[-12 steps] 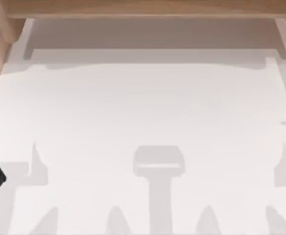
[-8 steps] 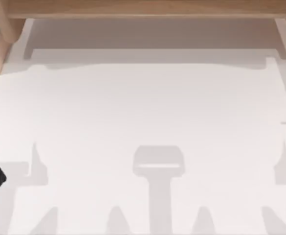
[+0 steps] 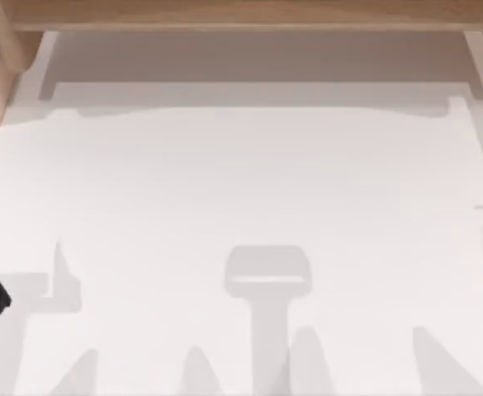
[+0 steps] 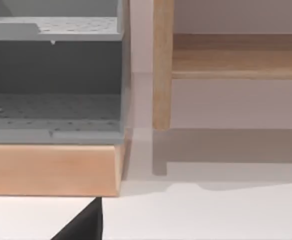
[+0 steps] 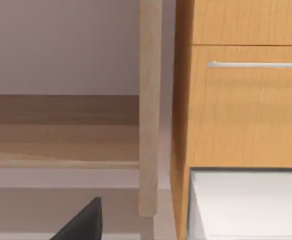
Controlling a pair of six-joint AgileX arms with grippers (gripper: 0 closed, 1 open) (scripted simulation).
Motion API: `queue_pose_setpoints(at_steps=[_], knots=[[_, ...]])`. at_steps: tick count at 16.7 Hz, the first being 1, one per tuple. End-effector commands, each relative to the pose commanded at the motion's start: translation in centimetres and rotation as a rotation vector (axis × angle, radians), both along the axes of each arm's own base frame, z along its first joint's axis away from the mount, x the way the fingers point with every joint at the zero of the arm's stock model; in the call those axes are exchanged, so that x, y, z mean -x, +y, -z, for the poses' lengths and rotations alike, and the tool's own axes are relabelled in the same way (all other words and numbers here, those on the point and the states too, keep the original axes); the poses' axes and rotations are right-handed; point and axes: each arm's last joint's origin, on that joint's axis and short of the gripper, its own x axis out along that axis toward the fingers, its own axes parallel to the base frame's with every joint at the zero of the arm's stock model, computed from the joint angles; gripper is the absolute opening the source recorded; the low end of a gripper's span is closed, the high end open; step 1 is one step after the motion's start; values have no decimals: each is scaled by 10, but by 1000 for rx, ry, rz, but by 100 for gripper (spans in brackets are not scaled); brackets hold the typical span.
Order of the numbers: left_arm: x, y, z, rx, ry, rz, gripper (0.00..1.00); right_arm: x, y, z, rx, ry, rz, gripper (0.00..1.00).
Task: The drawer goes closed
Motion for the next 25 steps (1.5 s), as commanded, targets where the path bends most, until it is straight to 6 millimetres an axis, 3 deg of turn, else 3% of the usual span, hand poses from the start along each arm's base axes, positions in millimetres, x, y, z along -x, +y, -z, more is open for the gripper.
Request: queue_pose_setpoints(at_steps=[4,8,15,20,25], knots=[[0,0,0,0,0,0,100,-29,-43,-26,-6,21,-1,100],[0,0,0,0,0,0,100,-43,-75,-35,-10,29,-8,100],[0,0,0,0,0,0,100,-46,-79,-33,1,32,-13,100],[0,0,0,0,0,0,100,-66,-103,-7,212,38,-12,100],[0,0,0,0,0,0,100,-85,-134,51,656,52,6,100]])
